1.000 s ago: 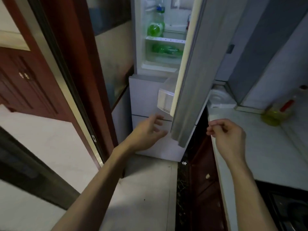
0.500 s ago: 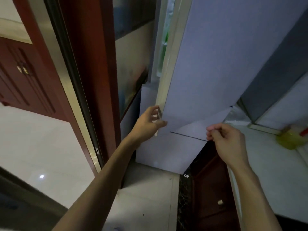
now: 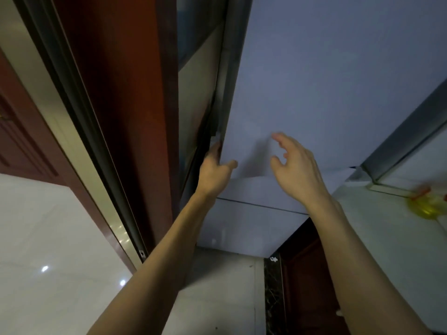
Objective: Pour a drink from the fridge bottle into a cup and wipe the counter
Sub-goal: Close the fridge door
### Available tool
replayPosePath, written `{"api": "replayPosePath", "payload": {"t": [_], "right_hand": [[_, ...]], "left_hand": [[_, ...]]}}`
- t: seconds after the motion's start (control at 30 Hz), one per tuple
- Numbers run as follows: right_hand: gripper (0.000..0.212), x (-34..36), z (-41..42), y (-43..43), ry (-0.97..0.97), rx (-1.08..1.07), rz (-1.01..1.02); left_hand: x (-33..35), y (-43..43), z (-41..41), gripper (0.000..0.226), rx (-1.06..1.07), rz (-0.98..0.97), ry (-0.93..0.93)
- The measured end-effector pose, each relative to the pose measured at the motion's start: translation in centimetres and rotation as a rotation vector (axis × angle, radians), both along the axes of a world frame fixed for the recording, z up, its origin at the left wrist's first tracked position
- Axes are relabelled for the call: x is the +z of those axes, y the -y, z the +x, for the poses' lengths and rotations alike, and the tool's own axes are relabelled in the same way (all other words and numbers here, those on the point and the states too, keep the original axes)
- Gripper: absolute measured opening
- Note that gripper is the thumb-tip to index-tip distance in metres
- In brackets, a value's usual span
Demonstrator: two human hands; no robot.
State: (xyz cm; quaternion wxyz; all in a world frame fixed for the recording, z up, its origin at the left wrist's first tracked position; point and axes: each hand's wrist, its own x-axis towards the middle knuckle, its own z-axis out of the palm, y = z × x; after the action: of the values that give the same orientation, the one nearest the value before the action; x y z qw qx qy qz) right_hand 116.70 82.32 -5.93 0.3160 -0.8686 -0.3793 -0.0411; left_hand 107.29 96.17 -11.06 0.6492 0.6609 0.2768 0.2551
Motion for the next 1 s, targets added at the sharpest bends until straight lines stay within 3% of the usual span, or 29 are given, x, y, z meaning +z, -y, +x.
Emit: {"api": "replayPosePath", "payload": {"t": [0.3,0.57,0.83,1.0], "right_hand": [[0.073,-0.9,6.4,-4.7,0.006,-0.012,-0.15],[0.067,-3.6,10.6,-6.7,0.096,0.051,0.036],[0.068,-4.6,15.6,-8.6,0.041,0.142,0.133],[0.076,-6.2,17.1,-8.2,0.143,0.251,-0.043]], "left_hand": [[-0.4,-3.8,4.8,0.047,0.08,-0.103,0.047],[-1.5,-5.7,9.9,0.062,0.19,-0.036,0.021],[-0.2,-6.0,15.7,0.069,0.226,-0.223,0.021],[0.0,-6.1,16.9,0.064,0.211,-0.241,0.052]]}}
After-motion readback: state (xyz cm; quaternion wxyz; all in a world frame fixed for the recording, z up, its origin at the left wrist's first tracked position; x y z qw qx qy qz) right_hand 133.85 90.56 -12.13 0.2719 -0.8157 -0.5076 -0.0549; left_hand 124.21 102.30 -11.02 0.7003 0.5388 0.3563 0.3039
